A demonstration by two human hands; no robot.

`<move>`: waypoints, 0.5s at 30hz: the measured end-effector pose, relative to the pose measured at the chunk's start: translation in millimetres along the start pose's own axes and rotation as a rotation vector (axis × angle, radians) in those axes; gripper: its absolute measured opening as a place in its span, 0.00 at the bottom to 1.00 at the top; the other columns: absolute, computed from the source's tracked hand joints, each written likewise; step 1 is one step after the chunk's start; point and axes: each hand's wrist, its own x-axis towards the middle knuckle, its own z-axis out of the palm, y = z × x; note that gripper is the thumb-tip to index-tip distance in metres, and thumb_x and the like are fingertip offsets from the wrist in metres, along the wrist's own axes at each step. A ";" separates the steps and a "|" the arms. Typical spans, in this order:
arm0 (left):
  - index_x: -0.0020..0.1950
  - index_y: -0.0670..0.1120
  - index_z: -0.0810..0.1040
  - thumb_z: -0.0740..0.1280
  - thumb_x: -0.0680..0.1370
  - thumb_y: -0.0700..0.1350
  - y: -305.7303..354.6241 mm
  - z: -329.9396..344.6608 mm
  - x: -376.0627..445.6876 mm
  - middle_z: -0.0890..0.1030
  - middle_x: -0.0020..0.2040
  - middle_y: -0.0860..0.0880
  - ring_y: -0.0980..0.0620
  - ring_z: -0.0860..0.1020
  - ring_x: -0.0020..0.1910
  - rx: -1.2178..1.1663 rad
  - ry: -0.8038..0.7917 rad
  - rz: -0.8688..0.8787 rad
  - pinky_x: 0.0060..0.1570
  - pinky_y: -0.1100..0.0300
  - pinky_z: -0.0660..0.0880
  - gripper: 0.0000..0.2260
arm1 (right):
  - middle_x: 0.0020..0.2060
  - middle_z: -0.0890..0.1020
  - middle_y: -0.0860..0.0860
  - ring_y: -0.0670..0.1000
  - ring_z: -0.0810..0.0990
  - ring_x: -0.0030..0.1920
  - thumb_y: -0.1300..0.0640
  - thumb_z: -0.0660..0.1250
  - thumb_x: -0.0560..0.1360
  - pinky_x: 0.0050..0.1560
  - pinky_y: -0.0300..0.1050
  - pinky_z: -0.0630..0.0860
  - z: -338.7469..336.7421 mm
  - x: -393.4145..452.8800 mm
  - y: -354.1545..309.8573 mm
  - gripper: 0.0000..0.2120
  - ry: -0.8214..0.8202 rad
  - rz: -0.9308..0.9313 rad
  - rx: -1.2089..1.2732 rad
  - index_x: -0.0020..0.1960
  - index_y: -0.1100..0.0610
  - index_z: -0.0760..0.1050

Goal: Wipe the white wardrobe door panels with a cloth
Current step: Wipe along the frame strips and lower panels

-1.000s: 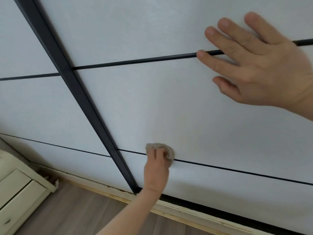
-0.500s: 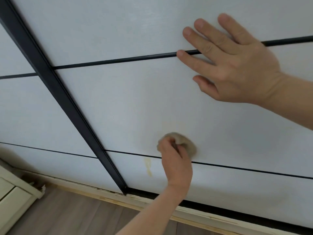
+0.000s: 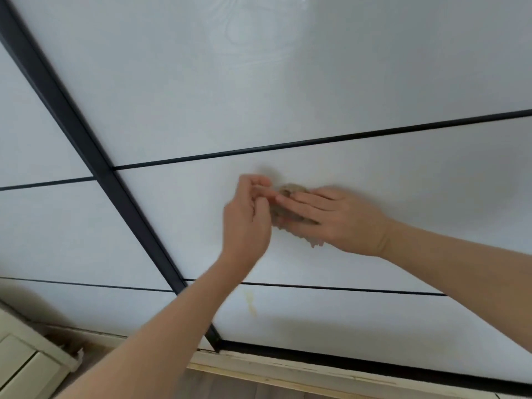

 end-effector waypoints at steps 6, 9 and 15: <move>0.70 0.41 0.77 0.61 0.80 0.35 48.1 -1.9 98.5 0.73 0.71 0.36 0.36 0.70 0.73 0.729 -0.018 1.157 0.71 0.40 0.66 0.18 | 0.62 0.83 0.47 0.55 0.66 0.73 0.57 0.60 0.80 0.70 0.50 0.61 54.3 -49.8 -67.7 0.14 -0.256 -0.216 -0.132 0.52 0.51 0.86; 0.74 0.46 0.74 0.60 0.84 0.42 51.1 24.1 120.2 0.71 0.74 0.38 0.36 0.68 0.75 0.944 -0.071 1.354 0.72 0.37 0.65 0.18 | 0.59 0.83 0.44 0.54 0.67 0.72 0.52 0.70 0.77 0.69 0.51 0.61 68.5 -57.4 -86.4 0.06 -0.493 -0.348 -0.125 0.47 0.48 0.86; 0.75 0.41 0.71 0.54 0.83 0.44 42.6 28.2 125.8 0.69 0.74 0.36 0.35 0.67 0.75 0.956 -0.029 1.349 0.75 0.39 0.60 0.22 | 0.66 0.81 0.55 0.59 0.78 0.69 0.63 0.56 0.84 0.76 0.57 0.63 15.3 8.5 -1.9 0.17 0.239 0.236 -0.218 0.65 0.59 0.81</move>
